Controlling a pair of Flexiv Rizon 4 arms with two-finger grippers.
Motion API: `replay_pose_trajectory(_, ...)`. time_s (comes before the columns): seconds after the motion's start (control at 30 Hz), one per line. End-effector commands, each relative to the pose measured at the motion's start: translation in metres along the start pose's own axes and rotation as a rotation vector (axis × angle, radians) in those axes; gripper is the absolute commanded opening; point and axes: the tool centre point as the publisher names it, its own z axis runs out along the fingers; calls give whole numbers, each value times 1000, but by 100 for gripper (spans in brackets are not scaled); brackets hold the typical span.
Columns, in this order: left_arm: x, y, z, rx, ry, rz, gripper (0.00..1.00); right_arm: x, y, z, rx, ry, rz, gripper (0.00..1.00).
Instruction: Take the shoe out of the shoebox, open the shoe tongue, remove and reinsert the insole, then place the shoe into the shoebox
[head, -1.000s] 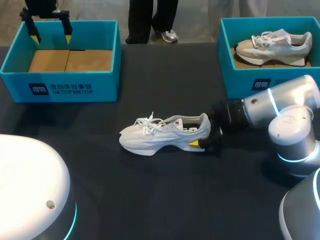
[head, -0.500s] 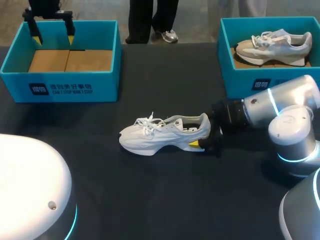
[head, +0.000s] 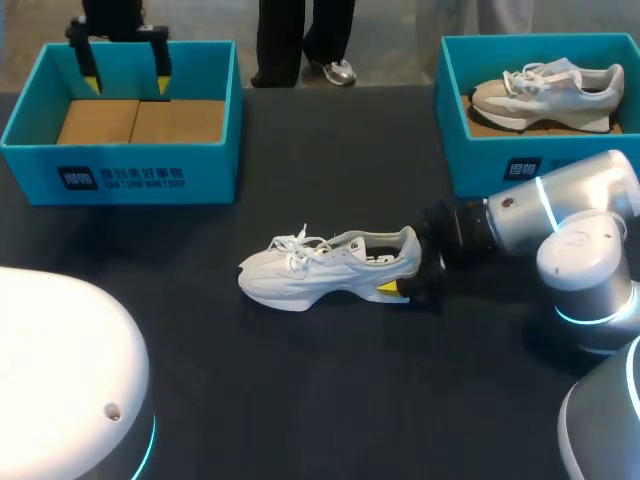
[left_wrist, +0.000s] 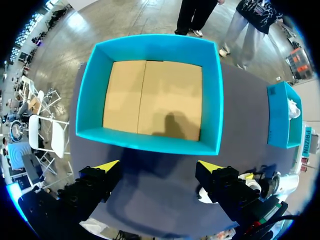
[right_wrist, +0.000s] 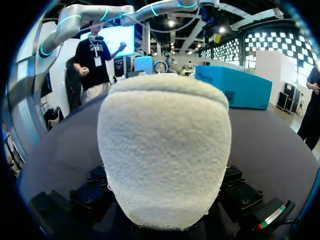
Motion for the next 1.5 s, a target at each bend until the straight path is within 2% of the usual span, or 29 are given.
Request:
replay_pose_trajectory(0.03, 14, 12, -2, 20, -38, -3, 100, -1, -1, 6, 1, 0, 0, 0)
replay_pose_trajectory(0.23, 28, 22, -2, 11, -31, 7, 100, -1, -1, 6, 1, 0, 0, 0)
replay_pose_trajectory(0.63, 63, 59, 3, 32, -104, 7, 100, -1, -1, 6, 1, 0, 0, 0)
replay_pose_trajectory(0.7, 67, 65, 4, 13, -88, 18, 100, -1, -1, 6, 1, 0, 0, 0)
replay_pose_trajectory(1.03, 87, 93, 11, 28, -104, 29, 100, -1, -1, 6, 1, 0, 0, 0)
replay_pose_trajectory(1.5, 117, 120, 29, -23, -106, 94, 100, -1, -1, 6, 1, 0, 0, 0)
